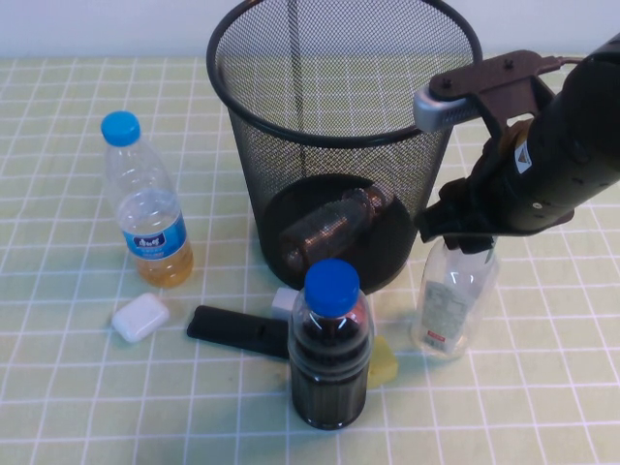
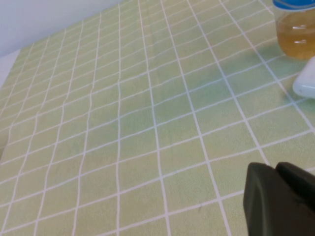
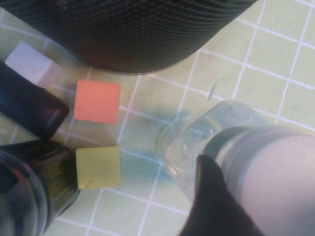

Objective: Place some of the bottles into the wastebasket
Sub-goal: Pick up a bottle from the table with right arm, then place the bottle in the trash can

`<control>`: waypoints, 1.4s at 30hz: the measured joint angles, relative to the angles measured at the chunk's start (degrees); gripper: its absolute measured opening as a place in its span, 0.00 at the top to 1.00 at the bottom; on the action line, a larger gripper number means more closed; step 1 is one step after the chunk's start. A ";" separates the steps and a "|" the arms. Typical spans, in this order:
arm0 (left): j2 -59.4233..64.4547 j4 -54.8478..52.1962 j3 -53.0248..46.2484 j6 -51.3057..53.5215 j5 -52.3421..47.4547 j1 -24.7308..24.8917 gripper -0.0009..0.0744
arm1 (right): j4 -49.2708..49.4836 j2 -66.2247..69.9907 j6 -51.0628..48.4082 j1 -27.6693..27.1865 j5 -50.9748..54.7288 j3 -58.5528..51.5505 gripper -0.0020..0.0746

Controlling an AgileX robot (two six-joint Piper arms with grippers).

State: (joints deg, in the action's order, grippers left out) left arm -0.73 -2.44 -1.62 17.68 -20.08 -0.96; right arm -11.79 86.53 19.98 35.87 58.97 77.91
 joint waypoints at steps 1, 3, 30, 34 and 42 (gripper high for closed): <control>0.00 0.00 0.00 0.00 0.00 0.00 0.99 | 0.01 0.00 0.00 0.00 -0.09 0.00 0.52; 0.00 0.00 0.00 -0.15 0.00 0.00 0.99 | -0.12 0.00 0.00 0.00 -0.09 0.00 0.52; 0.00 0.61 0.00 -16.49 0.00 0.00 0.99 | -3.17 -6.25 -7.11 0.00 13.49 25.04 0.52; 0.00 0.64 0.00 -23.49 0.00 0.00 0.99 | -3.42 -8.24 -7.98 0.00 14.44 30.21 0.52; 0.00 0.85 0.00 -30.14 0.00 0.00 0.99 | -3.42 -12.41 -8.22 0.00 14.87 37.14 0.52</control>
State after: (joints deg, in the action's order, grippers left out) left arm -0.73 -1.59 -1.62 -12.47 -20.08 -0.96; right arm -15.21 74.12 11.76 35.87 73.85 115.05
